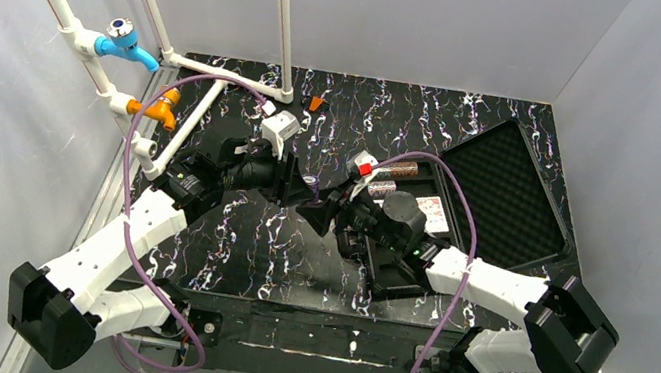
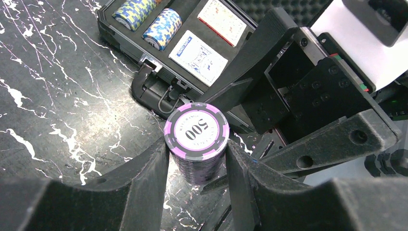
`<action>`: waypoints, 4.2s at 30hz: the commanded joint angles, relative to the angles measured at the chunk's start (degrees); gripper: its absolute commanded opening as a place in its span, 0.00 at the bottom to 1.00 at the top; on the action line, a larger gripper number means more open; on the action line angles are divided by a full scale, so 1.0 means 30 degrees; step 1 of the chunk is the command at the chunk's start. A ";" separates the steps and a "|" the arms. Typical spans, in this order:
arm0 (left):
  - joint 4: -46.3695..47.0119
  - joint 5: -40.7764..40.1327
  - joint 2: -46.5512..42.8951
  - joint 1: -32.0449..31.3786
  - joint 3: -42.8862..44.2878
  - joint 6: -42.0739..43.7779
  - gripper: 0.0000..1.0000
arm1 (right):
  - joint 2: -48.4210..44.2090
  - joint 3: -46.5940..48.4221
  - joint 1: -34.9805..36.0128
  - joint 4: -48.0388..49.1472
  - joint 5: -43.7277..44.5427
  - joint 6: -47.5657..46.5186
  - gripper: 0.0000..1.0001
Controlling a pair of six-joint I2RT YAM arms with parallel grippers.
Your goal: Pack up texas hold em set
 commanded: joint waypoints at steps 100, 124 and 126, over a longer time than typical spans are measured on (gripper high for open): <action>-0.0882 -1.1594 -0.3370 -0.0086 -0.0498 0.1729 0.98 | -0.0400 0.8862 -0.2470 -2.4738 2.2285 1.8154 0.01; -0.1109 -1.1842 -0.2959 -0.0085 -0.0380 0.1993 0.98 | 0.4599 1.1797 -0.8573 -2.4490 1.4124 2.0086 0.01; -0.1102 -1.1806 -0.2931 -0.0086 -0.0363 0.1992 0.98 | 0.4854 1.1769 -0.8637 -2.4290 1.3849 2.0358 0.01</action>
